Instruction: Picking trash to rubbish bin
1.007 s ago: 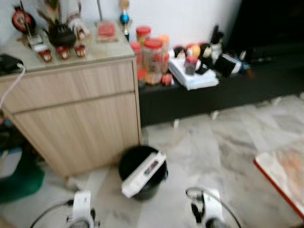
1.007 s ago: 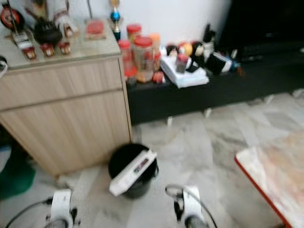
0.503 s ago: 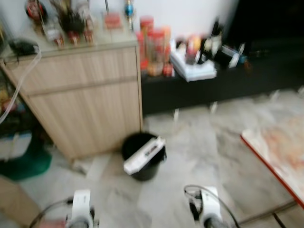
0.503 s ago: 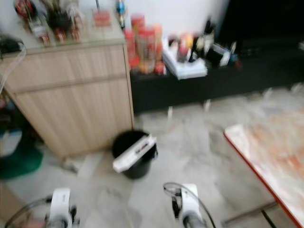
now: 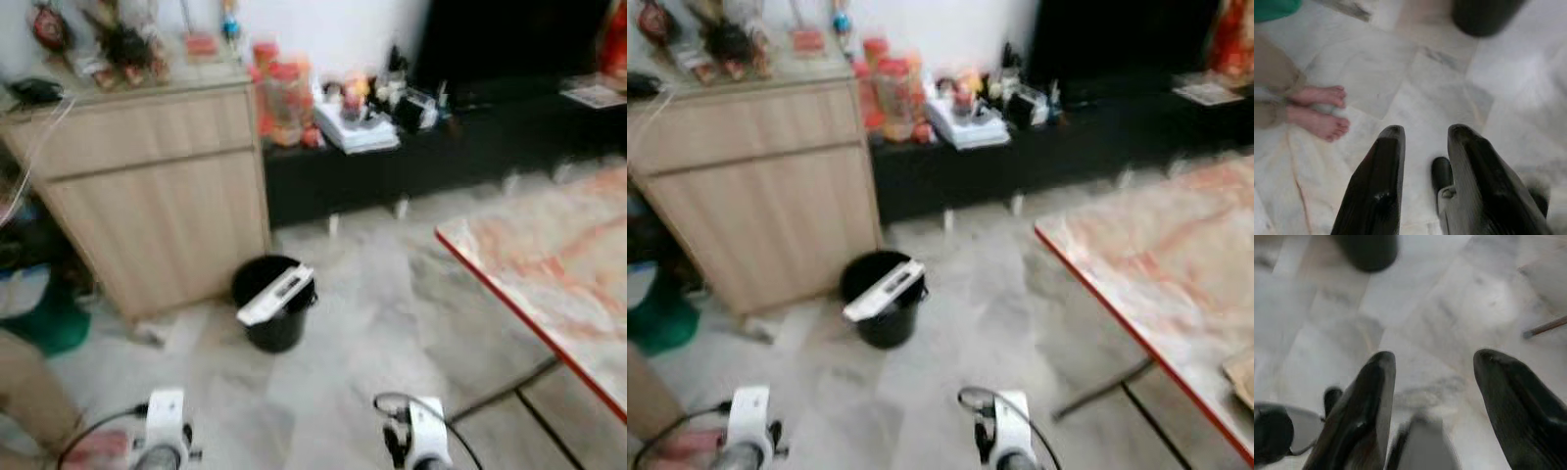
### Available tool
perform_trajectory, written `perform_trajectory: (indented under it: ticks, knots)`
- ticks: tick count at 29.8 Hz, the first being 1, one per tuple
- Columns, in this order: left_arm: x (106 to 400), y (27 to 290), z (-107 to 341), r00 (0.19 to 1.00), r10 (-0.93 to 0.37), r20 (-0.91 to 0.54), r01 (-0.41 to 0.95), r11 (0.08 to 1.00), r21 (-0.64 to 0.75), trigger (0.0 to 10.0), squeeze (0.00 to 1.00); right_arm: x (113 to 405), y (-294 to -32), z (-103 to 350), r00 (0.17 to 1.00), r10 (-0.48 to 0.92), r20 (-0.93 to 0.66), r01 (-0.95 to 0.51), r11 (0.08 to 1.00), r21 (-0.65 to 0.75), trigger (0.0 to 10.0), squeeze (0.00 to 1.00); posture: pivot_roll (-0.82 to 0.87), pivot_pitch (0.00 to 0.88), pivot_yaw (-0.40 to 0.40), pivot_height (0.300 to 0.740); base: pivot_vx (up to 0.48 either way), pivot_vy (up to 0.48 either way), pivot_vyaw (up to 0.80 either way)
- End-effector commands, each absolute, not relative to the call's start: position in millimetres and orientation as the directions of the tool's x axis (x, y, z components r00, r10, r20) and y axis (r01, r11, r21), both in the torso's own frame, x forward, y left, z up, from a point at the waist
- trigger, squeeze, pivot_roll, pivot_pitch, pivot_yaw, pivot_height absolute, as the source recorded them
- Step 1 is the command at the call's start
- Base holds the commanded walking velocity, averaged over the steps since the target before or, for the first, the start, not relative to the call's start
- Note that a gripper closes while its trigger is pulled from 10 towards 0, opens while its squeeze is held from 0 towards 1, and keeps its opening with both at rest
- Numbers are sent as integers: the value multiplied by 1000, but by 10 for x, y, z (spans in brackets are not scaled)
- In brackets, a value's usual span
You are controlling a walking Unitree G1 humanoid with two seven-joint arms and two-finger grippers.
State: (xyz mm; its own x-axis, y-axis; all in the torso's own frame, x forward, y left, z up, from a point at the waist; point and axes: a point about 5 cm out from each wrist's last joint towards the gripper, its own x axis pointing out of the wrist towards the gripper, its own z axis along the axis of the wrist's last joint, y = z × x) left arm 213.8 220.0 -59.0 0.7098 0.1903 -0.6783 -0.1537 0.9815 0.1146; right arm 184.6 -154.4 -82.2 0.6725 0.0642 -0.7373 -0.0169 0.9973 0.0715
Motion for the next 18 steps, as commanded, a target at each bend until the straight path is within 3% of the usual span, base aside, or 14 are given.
perform_trajectory:
  ticks: [1,18]
  knots:
    - [1978,2212,-685,665,195,-721,-148,981,129,10000,0,1929,-1547,-780,691,61,-721,-13,997,72,10000,0,-25,25,-11,740,0,0,0]
    - [1996,2226,-673,668,193,-719,-136,981,138,10000,0,1912,-1540,-791,685,54,-727,2,997,76,10000,0,-30,21,1,740,0,0,0]
